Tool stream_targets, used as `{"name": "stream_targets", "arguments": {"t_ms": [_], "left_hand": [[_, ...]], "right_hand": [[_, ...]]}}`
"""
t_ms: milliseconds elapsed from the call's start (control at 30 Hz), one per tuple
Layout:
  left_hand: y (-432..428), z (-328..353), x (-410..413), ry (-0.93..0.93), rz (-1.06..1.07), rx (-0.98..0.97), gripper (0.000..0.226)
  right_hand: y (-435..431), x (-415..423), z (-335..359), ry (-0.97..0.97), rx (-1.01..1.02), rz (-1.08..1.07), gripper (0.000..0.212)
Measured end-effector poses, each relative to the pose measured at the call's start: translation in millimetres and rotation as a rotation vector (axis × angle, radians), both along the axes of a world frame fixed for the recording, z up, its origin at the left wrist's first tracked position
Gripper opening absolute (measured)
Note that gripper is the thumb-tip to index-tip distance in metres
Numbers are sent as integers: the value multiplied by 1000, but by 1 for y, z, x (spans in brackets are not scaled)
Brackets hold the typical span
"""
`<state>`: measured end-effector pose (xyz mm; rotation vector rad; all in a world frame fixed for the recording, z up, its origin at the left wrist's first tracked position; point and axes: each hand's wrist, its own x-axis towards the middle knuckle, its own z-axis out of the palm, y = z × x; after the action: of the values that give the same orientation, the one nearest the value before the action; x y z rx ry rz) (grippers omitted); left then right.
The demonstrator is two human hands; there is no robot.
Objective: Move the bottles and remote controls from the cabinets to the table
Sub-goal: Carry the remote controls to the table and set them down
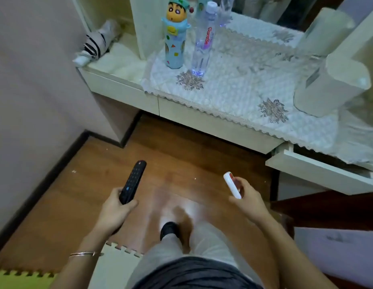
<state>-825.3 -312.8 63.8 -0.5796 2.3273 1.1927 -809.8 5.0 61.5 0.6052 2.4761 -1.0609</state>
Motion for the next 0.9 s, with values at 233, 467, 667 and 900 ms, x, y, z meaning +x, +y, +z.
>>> {"name": "stream_targets", "arguments": {"t_ms": [233,467,667,900], "left_hand": [[12,-14,-68,-71,-55,66,35],[45,-19,-157,-69,-102,56,33],[81,7,-257,49,-247,38,35],[169,29,-346,64,-505,152,34]], "right_hand": [[3,-37,-15,-97,-17,-140,62],[21,-108,-35,-166,-90,-187,62],[43,-209,-9,-44,-149,-190,59],[58,-291,20,92,-196,-396,54]]}}
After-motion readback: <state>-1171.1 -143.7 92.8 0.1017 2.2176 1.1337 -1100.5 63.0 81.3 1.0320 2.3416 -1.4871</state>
